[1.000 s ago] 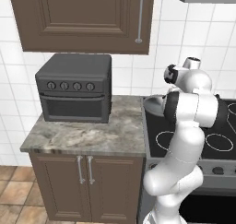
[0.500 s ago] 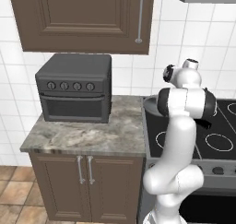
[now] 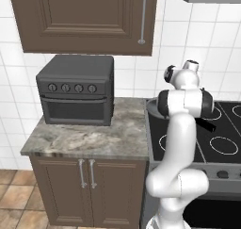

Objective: Take the chicken drumsticks from the pan and place one on each plate on the dining counter.

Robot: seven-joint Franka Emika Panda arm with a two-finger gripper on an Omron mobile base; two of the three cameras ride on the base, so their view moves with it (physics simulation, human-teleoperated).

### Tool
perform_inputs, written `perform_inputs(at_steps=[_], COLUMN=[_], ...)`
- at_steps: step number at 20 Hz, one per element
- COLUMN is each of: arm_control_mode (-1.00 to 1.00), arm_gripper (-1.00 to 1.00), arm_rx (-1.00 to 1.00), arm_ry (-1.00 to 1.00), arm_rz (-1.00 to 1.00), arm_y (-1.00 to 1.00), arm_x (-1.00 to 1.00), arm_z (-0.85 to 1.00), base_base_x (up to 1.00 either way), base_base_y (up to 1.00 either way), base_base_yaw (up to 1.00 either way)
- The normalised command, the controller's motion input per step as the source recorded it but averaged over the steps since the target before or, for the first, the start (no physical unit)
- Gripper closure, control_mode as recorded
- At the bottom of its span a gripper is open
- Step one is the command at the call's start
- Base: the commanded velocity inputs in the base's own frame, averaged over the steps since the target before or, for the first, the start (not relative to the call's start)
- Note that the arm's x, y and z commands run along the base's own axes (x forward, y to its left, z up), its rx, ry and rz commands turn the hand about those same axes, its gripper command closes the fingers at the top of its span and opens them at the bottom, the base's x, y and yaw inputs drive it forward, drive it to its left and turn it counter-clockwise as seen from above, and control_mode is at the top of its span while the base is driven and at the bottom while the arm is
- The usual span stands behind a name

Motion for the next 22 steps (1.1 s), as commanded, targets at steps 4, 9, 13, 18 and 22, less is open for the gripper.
perform_inputs(at_steps=[4, 9, 13, 18, 22], arm_control_mode=[-1.00, -1.00, -1.00, -1.00, -1.00], arm_gripper=[-1.00, -1.00, -1.00, -1.00, -1.00], arm_rx=[0.00, -0.03, -0.07, -0.07, -0.02], arm_ry=[0.00, 0.00, 0.00, 0.00, 0.00], arm_rz=[0.00, -0.02, -0.05, -0.06, -0.05], arm_y=[0.00, 0.00, -0.01, 0.00, -0.03], arm_x=[0.30, 0.21, 0.24, 0.18, 0.19], arm_z=[-0.21, -0.23, -0.12, -0.07, -0.07], base_base_x=[0.00, 0.00, 0.00, 0.00, 0.00], base_base_y=[0.00, 0.00, 0.00, 0.00, 0.00], base_base_yaw=[0.00, 0.00, 0.00, 0.00, 0.00])
